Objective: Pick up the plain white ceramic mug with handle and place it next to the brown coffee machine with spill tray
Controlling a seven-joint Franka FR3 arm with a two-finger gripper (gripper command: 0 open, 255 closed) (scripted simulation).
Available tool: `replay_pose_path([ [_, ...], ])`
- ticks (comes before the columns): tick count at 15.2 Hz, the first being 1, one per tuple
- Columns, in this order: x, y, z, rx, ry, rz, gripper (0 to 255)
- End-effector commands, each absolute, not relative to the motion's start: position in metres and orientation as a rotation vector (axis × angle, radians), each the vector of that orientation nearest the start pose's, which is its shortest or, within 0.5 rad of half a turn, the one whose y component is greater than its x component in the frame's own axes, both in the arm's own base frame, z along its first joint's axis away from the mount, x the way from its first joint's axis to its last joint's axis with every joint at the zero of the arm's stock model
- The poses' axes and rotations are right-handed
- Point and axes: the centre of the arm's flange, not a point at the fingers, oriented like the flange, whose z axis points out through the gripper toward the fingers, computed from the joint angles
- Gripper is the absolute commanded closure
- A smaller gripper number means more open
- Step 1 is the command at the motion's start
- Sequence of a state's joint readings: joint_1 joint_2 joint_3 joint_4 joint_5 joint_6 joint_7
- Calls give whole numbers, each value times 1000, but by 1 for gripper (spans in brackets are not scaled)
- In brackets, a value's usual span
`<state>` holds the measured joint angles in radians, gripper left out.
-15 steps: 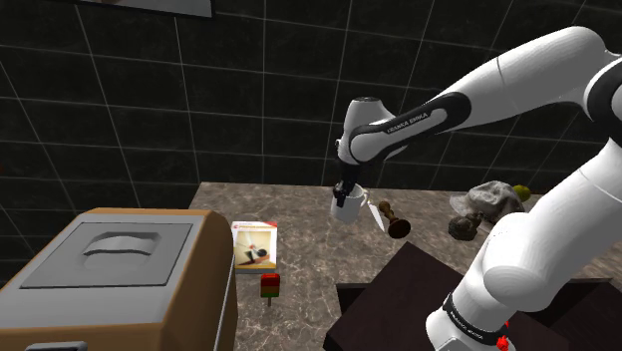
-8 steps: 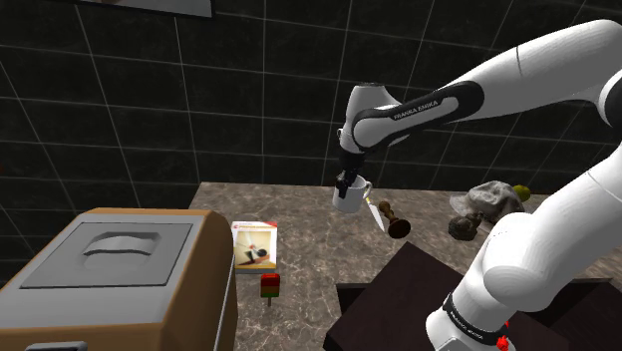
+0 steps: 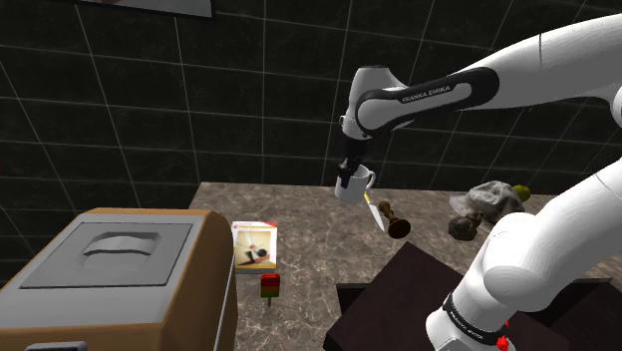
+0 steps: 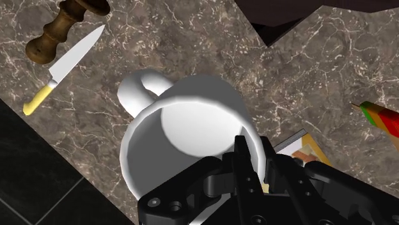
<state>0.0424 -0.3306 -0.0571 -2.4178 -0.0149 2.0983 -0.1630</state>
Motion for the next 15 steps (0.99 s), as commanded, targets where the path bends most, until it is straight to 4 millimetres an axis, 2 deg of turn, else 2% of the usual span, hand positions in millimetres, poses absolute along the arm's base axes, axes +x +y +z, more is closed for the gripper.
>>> replay_pose_path([
  [1,439,-8,447,-3127,-249,-17,255],
  [15,439,-8,521,-3127,-249,-17,255],
])
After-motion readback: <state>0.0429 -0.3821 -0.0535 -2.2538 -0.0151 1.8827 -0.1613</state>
